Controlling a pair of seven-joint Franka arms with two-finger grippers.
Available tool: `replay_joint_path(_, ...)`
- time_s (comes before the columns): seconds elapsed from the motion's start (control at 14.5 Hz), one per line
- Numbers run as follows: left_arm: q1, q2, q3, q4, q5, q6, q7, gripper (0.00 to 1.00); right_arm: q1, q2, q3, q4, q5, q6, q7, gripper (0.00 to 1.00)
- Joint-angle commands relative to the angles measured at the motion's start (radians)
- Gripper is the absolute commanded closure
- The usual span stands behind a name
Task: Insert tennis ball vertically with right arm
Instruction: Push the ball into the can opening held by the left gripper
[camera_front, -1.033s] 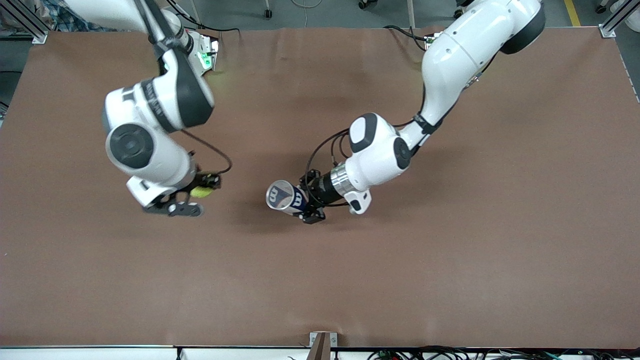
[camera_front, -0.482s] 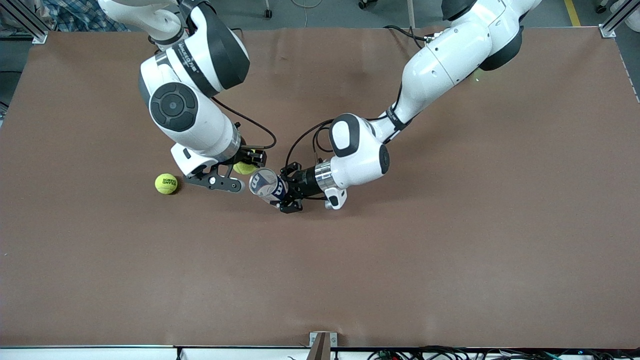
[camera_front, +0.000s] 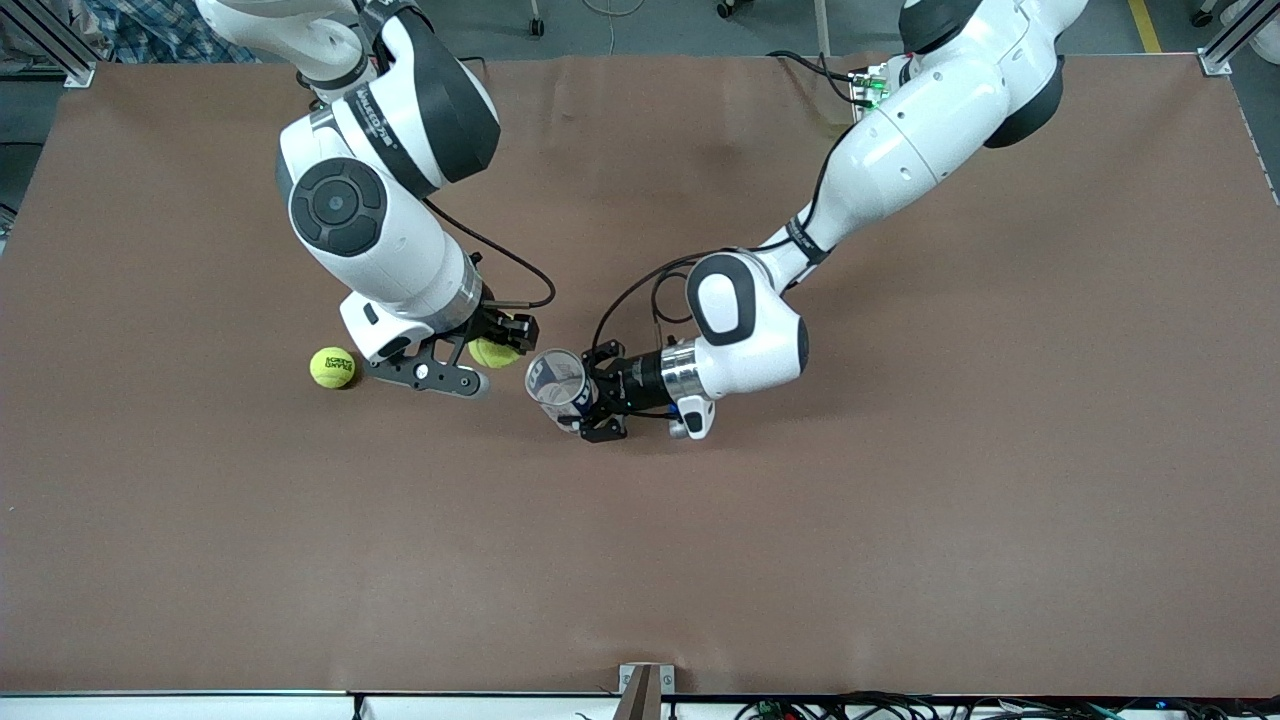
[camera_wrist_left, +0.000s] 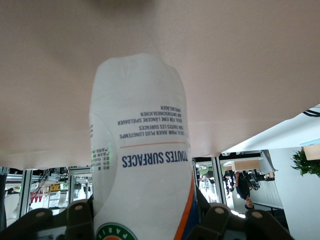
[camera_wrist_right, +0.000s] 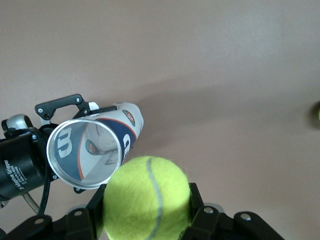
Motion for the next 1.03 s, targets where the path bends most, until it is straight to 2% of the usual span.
replay_joint_path(0.0, 0.021, 0.012, -0.019, -0.006, -0.030, -0.016, 0.062, 0.34, 0.009, 0.027, -0.004, 0.033, 0.017, 0.047, 0.016, 0.54)
replay_joint_path(0.21, 0.043, 0.013, -0.019, -0.020, -0.034, -0.069, 0.065, 0.34, 0.015, 0.033, -0.004, 0.033, 0.019, 0.077, 0.033, 0.54)
replay_joint_path(0.96, 0.070, 0.029, -0.007, -0.031, -0.043, -0.093, 0.090, 0.34, 0.099, 0.096, -0.004, 0.033, 0.019, 0.200, 0.101, 0.54)
